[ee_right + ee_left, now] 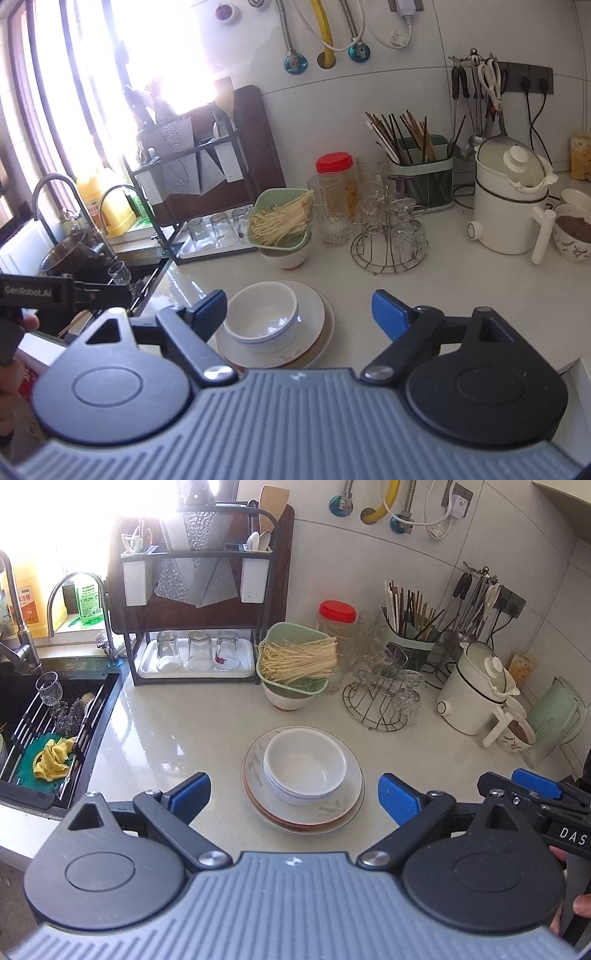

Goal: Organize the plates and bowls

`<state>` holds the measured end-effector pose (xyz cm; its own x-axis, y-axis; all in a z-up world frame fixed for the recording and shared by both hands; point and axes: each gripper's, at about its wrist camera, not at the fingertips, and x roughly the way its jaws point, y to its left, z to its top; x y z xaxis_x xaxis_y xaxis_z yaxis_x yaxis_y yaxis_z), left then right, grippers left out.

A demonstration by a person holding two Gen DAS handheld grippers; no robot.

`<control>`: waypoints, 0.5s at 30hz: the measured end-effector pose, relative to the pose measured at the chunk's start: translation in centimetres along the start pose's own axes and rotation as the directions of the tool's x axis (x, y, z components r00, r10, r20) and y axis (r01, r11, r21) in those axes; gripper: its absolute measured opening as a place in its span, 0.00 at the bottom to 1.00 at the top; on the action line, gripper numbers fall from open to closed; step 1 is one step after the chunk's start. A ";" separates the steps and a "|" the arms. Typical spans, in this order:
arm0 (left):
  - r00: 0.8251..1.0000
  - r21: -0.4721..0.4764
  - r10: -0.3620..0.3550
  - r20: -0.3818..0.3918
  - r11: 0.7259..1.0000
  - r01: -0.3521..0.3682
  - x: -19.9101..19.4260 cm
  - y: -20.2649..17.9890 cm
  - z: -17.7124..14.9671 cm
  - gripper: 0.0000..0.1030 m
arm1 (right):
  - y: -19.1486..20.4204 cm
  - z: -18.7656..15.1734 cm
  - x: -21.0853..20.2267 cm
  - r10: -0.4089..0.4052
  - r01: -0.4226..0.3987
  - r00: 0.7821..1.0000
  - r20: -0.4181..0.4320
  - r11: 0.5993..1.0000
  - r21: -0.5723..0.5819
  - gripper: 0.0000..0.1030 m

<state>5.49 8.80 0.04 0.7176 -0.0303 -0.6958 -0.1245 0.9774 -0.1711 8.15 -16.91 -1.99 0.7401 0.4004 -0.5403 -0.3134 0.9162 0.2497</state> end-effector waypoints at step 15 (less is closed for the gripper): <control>0.999 0.021 0.013 -0.030 1.000 -0.012 0.1 0.2 -0.7 0.96 | -0.3 -0.3 0.1 -0.048 0.048 0.999 -0.005 0.999 0.021 0.87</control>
<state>5.09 8.81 -0.57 0.6952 -0.0239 -0.7184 -0.1189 0.9819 -0.1477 8.15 -17.18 -2.31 0.7512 0.3564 -0.5557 -0.2650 0.9337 0.2406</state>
